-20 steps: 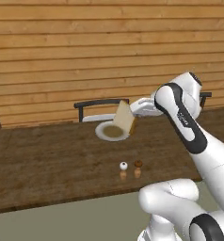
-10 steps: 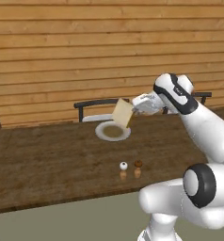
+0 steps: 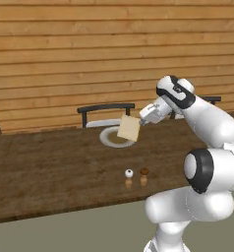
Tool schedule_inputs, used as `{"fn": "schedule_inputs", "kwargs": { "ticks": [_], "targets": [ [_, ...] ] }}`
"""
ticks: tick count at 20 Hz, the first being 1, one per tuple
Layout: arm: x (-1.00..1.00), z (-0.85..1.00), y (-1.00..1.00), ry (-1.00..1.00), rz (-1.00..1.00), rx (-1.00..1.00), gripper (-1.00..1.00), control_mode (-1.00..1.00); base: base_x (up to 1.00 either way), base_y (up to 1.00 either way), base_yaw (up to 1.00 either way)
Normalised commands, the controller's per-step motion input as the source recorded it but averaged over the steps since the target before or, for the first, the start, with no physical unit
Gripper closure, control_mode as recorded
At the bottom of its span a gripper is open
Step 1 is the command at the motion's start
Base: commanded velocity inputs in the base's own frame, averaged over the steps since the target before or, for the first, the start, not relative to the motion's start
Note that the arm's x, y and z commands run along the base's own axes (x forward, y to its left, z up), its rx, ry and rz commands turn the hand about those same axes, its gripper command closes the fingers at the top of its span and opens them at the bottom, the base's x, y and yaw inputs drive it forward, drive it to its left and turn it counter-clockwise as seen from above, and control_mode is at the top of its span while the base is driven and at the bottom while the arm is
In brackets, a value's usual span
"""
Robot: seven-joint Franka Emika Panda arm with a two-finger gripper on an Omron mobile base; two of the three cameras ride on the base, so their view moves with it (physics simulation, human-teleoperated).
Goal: Start the toaster. Once the lever pops up, take the bread to the plate on the dining counter.
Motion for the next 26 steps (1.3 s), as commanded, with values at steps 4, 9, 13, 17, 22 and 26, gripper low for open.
{"fn": "schedule_inputs", "kwargs": {
  "ticks": [4,9,13,17,22,26],
  "targets": [
    [0.33,0.0,-0.01,0.0,0.12,-0.03,1.0,-1.0,0.0,0.0,0.0],
    [0.51,-0.03,0.0,0.0,0.06,0.0,1.0,-1.0,0.0,0.0,0.0],
    [0.65,-0.3,0.0,0.0,0.01,0.0,1.0,-1.0,0.0,0.0,0.0],
    [0.53,-0.23,0.0,0.0,0.0,0.0,1.0,-1.0,0.0,0.0,0.0],
    [0.01,-0.42,0.0,0.0,0.0,0.0,1.0,-1.0,0.0,0.0,0.0],
    [0.01,-0.38,0.0,0.0,0.0,0.0,1.0,-1.0,0.0,0.0,0.0]
  ]
}}
